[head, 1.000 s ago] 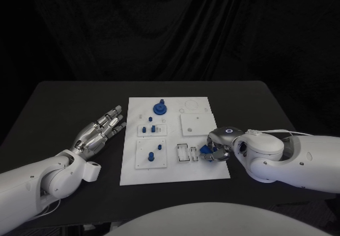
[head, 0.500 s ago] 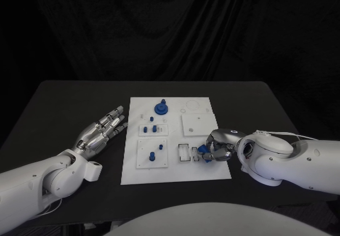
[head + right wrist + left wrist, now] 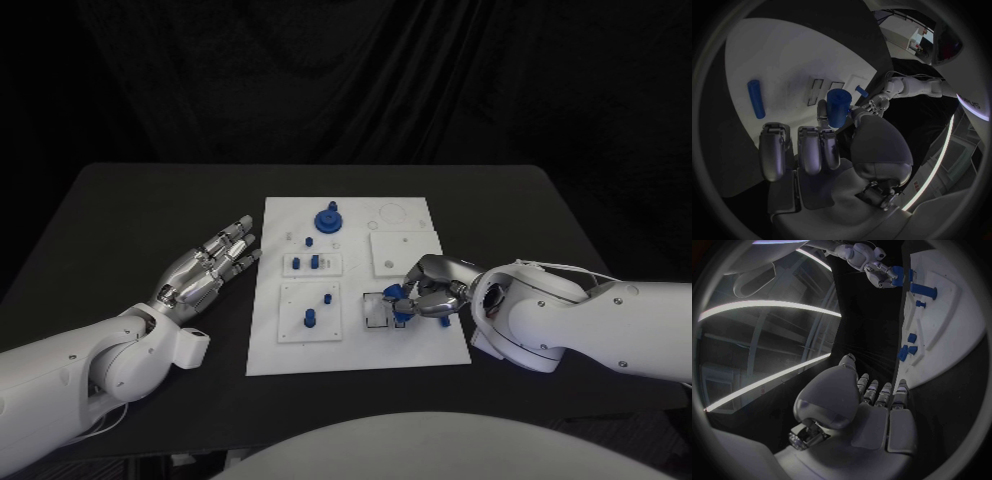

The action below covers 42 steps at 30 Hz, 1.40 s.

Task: Assemble the parts on the task board

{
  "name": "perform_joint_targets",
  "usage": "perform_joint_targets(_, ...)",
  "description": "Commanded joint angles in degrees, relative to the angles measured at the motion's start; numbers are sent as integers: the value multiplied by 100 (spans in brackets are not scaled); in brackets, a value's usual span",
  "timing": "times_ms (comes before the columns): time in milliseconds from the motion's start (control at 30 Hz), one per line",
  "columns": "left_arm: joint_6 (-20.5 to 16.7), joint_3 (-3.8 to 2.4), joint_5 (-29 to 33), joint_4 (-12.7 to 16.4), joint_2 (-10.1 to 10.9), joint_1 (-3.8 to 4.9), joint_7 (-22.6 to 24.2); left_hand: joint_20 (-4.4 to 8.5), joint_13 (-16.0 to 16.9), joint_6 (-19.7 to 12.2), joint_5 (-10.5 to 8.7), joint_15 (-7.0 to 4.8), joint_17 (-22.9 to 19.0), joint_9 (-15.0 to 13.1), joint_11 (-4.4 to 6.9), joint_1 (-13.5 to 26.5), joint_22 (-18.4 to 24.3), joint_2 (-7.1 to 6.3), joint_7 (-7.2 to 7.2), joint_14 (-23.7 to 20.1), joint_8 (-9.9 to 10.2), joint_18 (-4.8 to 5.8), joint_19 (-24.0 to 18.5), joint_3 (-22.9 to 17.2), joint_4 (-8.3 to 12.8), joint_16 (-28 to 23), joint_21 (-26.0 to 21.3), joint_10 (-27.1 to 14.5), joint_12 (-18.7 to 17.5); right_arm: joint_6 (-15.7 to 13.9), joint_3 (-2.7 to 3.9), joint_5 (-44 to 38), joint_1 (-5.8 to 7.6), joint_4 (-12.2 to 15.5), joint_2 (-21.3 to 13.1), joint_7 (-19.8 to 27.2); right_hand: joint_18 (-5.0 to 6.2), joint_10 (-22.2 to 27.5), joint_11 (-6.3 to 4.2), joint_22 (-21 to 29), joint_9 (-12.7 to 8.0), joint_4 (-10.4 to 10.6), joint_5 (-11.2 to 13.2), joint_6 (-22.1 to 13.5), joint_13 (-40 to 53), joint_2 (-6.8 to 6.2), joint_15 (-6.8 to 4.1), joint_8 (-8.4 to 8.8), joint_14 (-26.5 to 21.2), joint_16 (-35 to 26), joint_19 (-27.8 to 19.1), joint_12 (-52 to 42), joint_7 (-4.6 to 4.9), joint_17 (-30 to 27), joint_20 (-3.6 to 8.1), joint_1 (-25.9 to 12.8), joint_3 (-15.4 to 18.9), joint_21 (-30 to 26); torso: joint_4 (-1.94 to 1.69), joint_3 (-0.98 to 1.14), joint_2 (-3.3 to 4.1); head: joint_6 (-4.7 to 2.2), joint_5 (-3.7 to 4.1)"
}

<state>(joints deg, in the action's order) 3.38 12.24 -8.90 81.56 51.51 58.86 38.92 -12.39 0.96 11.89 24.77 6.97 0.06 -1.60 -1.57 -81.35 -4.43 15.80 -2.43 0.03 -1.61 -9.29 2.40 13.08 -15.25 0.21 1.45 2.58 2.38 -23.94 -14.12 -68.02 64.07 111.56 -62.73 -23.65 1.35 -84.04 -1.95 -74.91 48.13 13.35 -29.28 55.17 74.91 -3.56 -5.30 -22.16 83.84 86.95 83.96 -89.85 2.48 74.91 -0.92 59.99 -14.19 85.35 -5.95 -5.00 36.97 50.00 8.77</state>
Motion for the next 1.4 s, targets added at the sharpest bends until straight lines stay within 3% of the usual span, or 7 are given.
perform_joint_targets(33, 51, -4, 21, 20, -4, -7, 414, -32, -1, -7, 36, 39, -6, -8, -49, -57, 2, -7, 35, -3, -8, -25, -8, -5, 24, -21, 29, 0, 26, 41, -1, 476, 10, -92, 85, 43, 13, -596, -22, -1313, 17, -161, 150, 100, 1509, 162, -33, 18, 467, -30, 355, -15, -69, 682, 20, 11, -232, -51, -3, -7, -1, 0, -15)
perform_joint_targets(133, 52, -4, 21, 21, -3, -7, 412, -32, -1, -4, 38, 39, -6, -8, -49, -59, 1, -8, 35, -3, -8, -25, -7, -6, 26, -21, 29, 0, 26, 170, -3, 450, 9, -176, 182, -36, 20, -596, -7, -1302, 40, -85, 544, 85, 1509, 131, -21, 49, 455, -53, 341, -15, -53, 628, 9, -121, -152, -80, -11, -16, -2, 0, -26)
perform_joint_targets(267, 57, -4, 21, 20, -5, -7, 413, -32, -1, -5, 43, 40, -6, -8, -49, -64, 2, -9, 35, -3, -8, -25, -7, -7, 31, -21, 29, 1, 27, 233, -5, 416, -5, -288, 317, -91, 23, -596, 0, -1298, 49, -15, 649, 95, 1509, 163, -16, 74, 452, -60, 336, -15, -45, 611, 3, -206, -117, -90, 3, -6, 3, 0, -60)
perform_joint_targets(467, 65, -4, 21, 17, -13, -7, 411, -33, -1, -7, 49, 41, -6, -8, -49, -70, 3, -10, 37, -3, -8, -25, -7, -9, 37, -21, 29, -2, 26, 263, -7, 339, -15, -391, 416, -133, 27, -596, 9, -1294, 68, 119, 744, 114, 1509, 191, -7, 111, 449, -68, 330, -15, -35, 589, -6, -371, 2, -103, -26, -14, -3, 0, -42)
perform_joint_targets(733, 70, -4, 21, 10, -18, -7, 408, -33, -1, -7, 49, 41, -6, -8, -49, -70, 3, -10, 37, -3, -8, -25, -7, -9, 37, -21, 29, -2, 26, 361, -7, 213, -18, -455, 485, -204, 37, -596, 18, -1280, 91, 291, 1130, 102, 1509, 251, 0, 183, 439, -90, 312, -15, -25, 536, -16, -547, 186, -143, 6, -4, 6, 0, -93)
perform_joint_targets(1033, 79, -4, 21, 2, -22, -7, 405, -33, -1, -7, 49, 41, -6, -8, -49, -70, 3, -10, 37, -3, -8, -25, -7, -9, 37, -21, 29, -2, 26, 427, -7, 113, -19, -471, 493, -235, 45, -596, 38, -1269, 97, 338, 2138, 121, 1509, 444, 19, 324, 432, -108, 300, -15, -3, 484, -34, -1302, 723, -180, -3, -5, -2, 0, -102)
perform_joint_targets(1400, 96, -4, 21, -11, -32, -9, 396, -33, -1, -7, 49, 41, -6, -8, -49, -70, 3, -10, 37, -3, -8, -25, -7, -9, 37, -21, 29, -2, 26, 338, -8, 53, -21, -458, 466, -158, 46, -596, 39, -1268, 112, 342, 2341, 155, 1509, 480, 20, 371, 432, -107, 300, -15, -3, 477, -36, -1525, 1066, -186, 7, -5, -11, 0, -136)
